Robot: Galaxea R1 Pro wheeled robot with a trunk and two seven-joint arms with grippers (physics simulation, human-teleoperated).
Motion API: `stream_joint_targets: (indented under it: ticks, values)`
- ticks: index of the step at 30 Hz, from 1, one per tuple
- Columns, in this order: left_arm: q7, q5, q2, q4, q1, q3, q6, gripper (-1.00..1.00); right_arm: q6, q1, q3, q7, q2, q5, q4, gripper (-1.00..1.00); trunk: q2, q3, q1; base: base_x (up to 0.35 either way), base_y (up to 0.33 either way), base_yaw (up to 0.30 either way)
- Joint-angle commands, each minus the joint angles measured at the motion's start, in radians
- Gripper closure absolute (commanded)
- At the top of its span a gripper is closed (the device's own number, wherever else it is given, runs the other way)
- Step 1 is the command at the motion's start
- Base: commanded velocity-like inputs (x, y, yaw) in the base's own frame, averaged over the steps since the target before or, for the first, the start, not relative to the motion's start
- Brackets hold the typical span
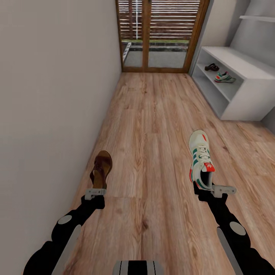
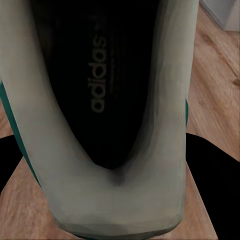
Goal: Pick up the two gym shoes and the two sandals from the corridor floor and place them onto the hallstand (shoe rack) in the corridor, making sure they are on the rack and not on the floor. Arrange them so the two gym shoes are next to each other and the two sandals are next to each other.
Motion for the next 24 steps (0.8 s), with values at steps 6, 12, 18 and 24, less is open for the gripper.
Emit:
stream_joint_targets:
  ticks: [6, 12, 18, 24]
  values:
    - [0.0, 0.002, 0.001, 0.0, 0.0, -0.001, 0.005, 1.0, 0.005, -0.001, 0.001, -0.005, -0.001, -0.009, -0.001, 1.0, 0.0, -0.001, 0.0, 0.333, 0.0, 0.0]
    - [0.0, 0.002, 0.002, -0.001, 0.0, 0.001, 0.005, 1.0, 0.005, 0.0, 0.002, -0.005, -0.001, -0.009, -0.002, 1.0, 0.0, -0.001, 0.0, 0.333, 0.0, 0.0]
    - [0.0, 0.002, 0.002, 0.0, 0.0, 0.001, 0.005, 1.0, 0.005, -0.001, 0.003, -0.005, 0.0, -0.009, -0.002, 1.0, 0.0, -0.001, 0.0, 0.333, 0.0, 0.0]
    - [0.0, 0.002, 0.002, 0.0, 0.0, 0.0, 0.005, 1.0, 0.005, -0.001, 0.003, -0.005, 0.0, -0.009, -0.001, 1.0, 0.0, -0.001, 0.0, 0.333, 0.0, 0.0]
